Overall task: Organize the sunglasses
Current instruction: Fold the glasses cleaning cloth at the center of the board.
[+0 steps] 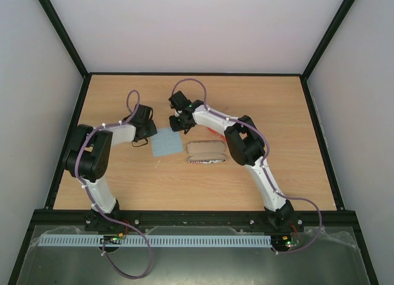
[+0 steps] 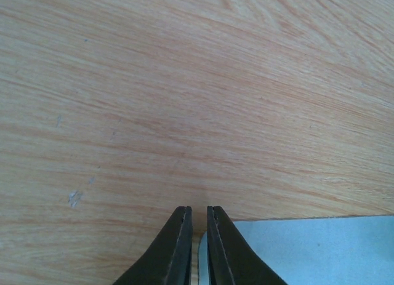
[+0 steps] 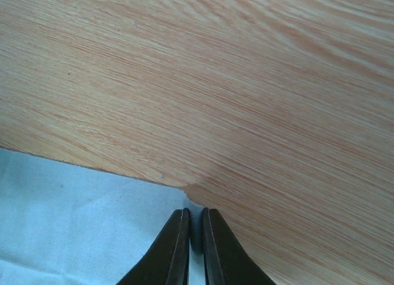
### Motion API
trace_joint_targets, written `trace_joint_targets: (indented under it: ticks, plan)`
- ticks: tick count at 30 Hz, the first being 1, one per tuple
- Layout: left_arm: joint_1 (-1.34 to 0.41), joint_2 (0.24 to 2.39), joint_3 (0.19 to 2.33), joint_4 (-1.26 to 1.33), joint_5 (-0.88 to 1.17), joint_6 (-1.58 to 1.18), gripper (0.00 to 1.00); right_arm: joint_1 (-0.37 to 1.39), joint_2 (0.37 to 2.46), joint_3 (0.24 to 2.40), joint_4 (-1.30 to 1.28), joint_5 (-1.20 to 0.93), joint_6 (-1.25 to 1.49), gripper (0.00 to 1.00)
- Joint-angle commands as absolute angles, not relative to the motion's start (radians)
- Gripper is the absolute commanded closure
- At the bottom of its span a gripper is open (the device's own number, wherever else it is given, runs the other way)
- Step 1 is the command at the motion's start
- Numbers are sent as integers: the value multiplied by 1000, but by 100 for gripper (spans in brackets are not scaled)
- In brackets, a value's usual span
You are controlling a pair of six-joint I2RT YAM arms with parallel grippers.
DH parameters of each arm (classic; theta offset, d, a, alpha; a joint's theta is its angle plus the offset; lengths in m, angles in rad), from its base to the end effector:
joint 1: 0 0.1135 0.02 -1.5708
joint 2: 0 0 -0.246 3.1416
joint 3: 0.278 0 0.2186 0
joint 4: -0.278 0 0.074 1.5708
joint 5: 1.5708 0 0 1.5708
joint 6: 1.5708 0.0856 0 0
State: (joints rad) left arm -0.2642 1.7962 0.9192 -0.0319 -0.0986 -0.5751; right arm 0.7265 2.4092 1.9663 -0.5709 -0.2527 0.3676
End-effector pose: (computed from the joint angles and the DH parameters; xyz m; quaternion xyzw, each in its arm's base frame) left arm 0.3433 -0.0841 0.1045 -0.1621 0.9307 -0.0897 0.3154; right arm 0.3607 0.3491 0.1089 -0.2043 0.9323 0.2453 0.1699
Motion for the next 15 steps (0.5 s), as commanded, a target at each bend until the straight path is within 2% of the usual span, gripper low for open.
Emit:
trace_joint_targets:
  ticks: [1,15]
  plan:
    - [-270,1854,929,-72,-81,-564,91,732,2438,1954,-584,-252,369,90]
    - [-287,1873,932,-80,-71,-559,95,733,2439,1953,-580,-251,372,92]
